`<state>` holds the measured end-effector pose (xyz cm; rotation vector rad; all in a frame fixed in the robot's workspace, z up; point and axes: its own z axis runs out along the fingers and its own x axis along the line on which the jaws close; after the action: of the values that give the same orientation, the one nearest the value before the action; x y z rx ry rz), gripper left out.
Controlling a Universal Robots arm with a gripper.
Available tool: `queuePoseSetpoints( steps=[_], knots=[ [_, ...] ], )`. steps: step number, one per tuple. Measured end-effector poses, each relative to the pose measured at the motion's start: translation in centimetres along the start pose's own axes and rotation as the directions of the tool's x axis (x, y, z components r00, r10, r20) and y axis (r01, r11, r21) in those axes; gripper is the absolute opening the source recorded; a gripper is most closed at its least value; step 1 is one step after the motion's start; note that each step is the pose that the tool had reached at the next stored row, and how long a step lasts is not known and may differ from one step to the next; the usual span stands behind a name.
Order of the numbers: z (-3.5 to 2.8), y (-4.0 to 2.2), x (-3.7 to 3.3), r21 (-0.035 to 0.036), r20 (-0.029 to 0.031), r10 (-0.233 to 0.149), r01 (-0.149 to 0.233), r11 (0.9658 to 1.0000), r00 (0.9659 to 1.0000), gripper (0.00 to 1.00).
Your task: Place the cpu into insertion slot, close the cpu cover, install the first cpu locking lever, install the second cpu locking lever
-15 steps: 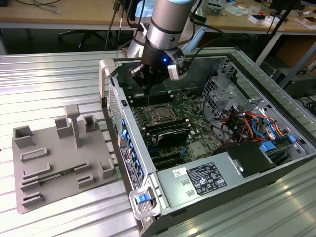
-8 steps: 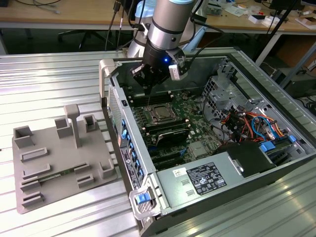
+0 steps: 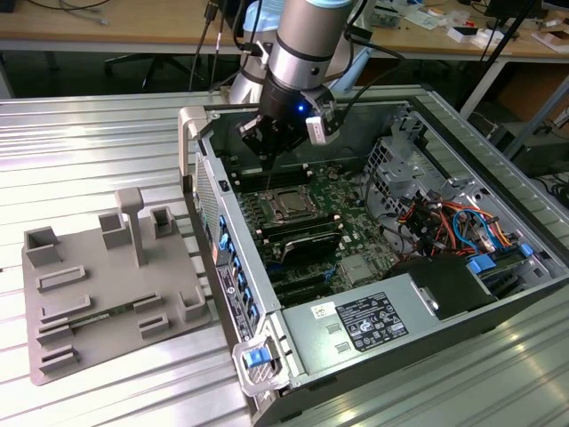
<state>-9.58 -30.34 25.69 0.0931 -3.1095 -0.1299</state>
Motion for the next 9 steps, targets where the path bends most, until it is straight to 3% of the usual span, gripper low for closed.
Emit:
queuePoseSetpoints(
  steps=[9],
  knots=[
    [-0.01,-0.03,-0.47,-0.0002,0.0,0.0,0.0,1.0,1.0,0.11]
  ],
)
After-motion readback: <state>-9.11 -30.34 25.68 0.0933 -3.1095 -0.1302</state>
